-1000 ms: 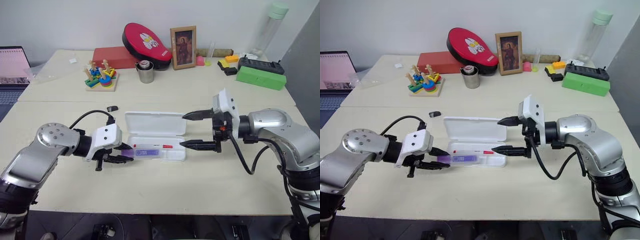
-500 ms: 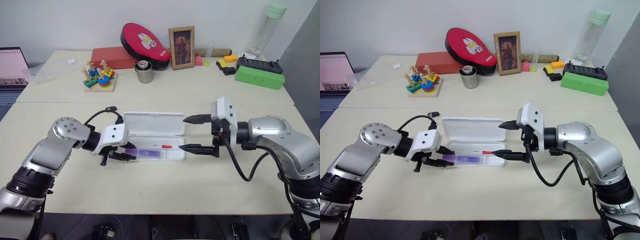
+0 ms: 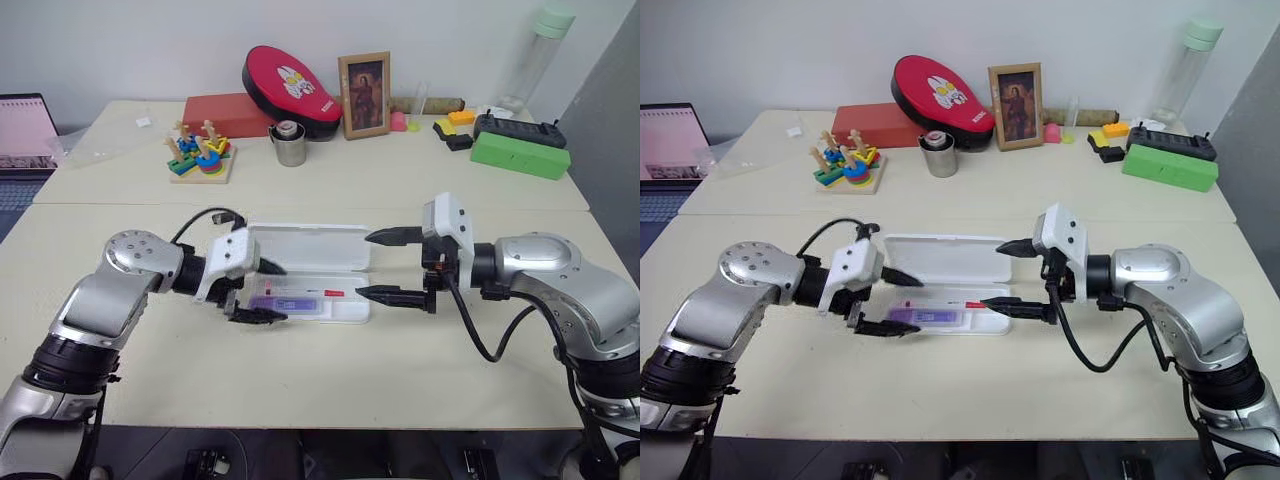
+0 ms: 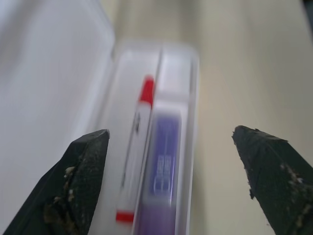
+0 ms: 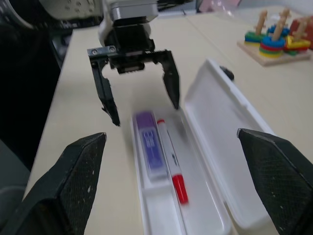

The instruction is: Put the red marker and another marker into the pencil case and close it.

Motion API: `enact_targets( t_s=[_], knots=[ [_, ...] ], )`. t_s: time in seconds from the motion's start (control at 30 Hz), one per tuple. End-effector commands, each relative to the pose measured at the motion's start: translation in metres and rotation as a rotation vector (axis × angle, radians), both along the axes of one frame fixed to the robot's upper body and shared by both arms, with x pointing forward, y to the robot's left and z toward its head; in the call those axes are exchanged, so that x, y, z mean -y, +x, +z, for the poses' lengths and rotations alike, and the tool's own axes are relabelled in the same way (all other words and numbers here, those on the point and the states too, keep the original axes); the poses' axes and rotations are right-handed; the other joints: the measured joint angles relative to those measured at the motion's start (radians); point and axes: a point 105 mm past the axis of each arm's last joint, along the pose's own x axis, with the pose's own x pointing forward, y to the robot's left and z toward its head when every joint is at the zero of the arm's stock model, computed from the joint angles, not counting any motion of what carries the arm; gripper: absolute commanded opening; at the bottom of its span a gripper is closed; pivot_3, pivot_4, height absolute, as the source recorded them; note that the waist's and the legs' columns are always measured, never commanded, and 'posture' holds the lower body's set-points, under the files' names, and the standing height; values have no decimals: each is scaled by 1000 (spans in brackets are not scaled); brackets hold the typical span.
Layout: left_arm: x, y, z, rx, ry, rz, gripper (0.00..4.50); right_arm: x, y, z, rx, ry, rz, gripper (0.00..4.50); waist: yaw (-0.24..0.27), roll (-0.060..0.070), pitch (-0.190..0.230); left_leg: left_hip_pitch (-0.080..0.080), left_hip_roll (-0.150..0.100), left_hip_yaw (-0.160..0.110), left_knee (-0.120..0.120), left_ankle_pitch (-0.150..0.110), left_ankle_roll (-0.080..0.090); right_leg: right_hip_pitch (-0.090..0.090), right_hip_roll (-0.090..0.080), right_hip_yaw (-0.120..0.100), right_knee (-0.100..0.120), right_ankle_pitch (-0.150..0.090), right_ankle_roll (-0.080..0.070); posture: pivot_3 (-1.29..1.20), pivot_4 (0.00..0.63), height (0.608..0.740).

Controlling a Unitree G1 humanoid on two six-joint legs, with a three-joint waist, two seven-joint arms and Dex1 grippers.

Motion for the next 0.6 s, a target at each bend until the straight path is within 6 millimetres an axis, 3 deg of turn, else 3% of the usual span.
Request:
enact_targets(
  t_s=[0.03,0.13,0.33,0.43,0.6],
  knots=[
    [-24,25,53,149,-182,246,4491,2,1,46,99,153,-2,4500,-2,0,0,0,0,0,0,0,0,0,0,0,0,0,0,0,150,740],
    [-58,44,67,209,-228,439,4491,0,7,53,104,181,-16,4500,-7,0,0,2,0,0,0,0,0,2,0,0,0,1,0,0,150,740],
    [-129,81,54,248,-198,804,4491,-7,19,60,139,199,-41,4500,-6,0,0,3,0,0,-1,0,0,3,0,0,-1,1,-1,0,150,740],
    [-141,92,32,233,-186,843,4491,-14,21,58,141,200,-40,4500,-4,0,0,3,0,0,-1,0,0,3,0,0,-1,1,-1,0,150,740],
    [-139,101,-19,152,-66,792,4491,-20,21,51,137,178,-39,4500,1,0,0,3,0,0,-1,0,0,3,0,0,-1,1,-1,0,150,740]
  ],
)
